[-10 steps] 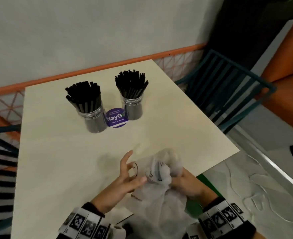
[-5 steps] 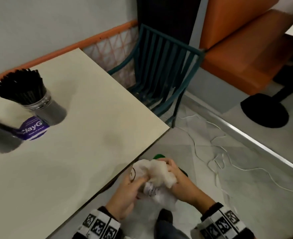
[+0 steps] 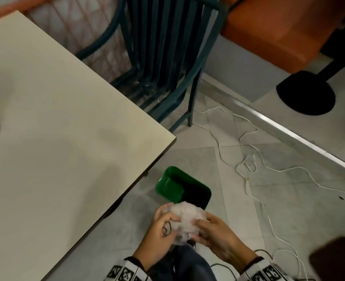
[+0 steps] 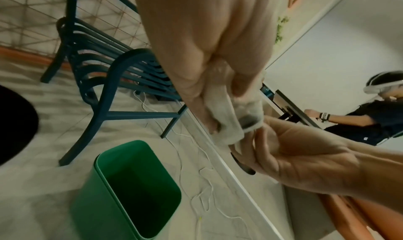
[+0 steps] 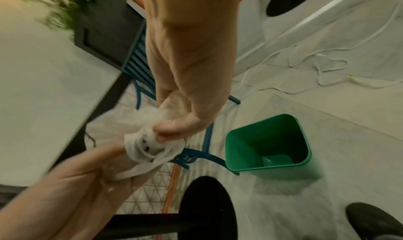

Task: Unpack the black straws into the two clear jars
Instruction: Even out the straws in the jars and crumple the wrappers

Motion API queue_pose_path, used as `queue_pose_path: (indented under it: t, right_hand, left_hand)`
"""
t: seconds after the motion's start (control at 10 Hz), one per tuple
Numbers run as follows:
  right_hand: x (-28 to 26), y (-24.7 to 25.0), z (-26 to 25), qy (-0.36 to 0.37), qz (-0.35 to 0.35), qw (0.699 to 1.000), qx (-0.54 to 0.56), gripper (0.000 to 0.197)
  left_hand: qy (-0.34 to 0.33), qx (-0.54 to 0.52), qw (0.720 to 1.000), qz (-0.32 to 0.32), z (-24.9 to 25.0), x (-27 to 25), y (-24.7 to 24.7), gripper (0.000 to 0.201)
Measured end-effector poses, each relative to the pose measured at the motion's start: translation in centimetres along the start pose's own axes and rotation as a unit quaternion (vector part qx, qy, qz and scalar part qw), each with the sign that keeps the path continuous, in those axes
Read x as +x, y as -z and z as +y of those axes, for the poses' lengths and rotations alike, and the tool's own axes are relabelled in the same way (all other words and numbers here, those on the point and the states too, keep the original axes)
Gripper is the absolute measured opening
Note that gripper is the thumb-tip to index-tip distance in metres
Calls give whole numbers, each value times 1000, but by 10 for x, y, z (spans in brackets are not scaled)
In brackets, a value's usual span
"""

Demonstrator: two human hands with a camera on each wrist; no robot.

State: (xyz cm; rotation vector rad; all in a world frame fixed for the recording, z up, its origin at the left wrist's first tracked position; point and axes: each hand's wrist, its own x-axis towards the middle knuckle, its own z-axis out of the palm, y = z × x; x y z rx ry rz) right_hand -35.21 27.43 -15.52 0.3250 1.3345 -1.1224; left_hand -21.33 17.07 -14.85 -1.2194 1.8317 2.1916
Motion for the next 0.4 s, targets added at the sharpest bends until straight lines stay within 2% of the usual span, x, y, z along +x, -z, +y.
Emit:
queue_pose_path:
  t: [0.1, 0.2, 0.3, 0.4]
  right_hand:
    - [52, 12, 8, 4, 54, 998, 26, 29]
    - [116, 29, 14, 13, 121, 992, 45, 33]
    - [177, 41, 13, -6, 161, 987, -2, 39]
    - [237, 48, 18, -20, 192, 981, -16, 32]
  left_hand:
    - [21, 28, 999, -19, -23, 24, 5, 71]
    - [69, 113, 991, -7, -54, 41, 30, 61]
    - [139, 243, 960, -8, -103, 40, 65, 35]
    - [264, 265, 927, -17, -136, 26, 104, 28]
